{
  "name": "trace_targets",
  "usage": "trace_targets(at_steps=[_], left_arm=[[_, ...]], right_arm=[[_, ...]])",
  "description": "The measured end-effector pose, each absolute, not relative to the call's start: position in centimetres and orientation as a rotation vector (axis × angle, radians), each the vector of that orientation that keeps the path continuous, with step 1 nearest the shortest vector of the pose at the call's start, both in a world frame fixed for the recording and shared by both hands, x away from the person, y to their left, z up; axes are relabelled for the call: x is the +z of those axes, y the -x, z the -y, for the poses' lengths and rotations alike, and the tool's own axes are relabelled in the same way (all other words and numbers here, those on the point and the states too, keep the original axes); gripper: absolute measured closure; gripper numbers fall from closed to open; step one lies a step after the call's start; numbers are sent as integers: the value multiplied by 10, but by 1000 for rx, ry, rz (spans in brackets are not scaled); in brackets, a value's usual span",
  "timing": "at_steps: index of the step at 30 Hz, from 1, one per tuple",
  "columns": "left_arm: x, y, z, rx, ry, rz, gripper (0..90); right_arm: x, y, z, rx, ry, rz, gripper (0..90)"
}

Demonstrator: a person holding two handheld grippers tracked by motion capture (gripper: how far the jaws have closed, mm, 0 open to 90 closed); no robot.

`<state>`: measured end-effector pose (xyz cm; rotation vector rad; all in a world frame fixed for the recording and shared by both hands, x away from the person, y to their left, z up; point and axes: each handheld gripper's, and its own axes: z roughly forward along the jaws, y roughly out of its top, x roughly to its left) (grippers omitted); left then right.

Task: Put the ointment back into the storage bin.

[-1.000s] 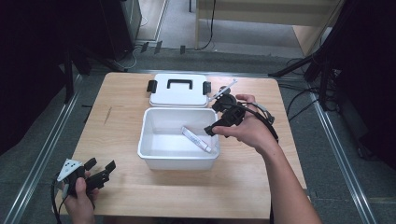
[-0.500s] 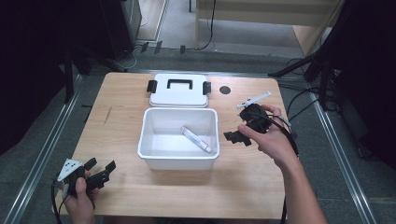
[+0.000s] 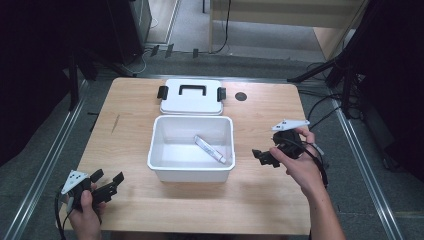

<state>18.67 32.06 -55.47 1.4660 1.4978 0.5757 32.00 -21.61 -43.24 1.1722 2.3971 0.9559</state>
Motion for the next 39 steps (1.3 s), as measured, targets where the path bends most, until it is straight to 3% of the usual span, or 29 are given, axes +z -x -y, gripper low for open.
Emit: trace_targets(at_steps=[39], left_arm=[[-555,-186,-322,574,-1450,-1503,156]], right_arm=[[-546,-240,328,1233,-1355,-1992,0]])
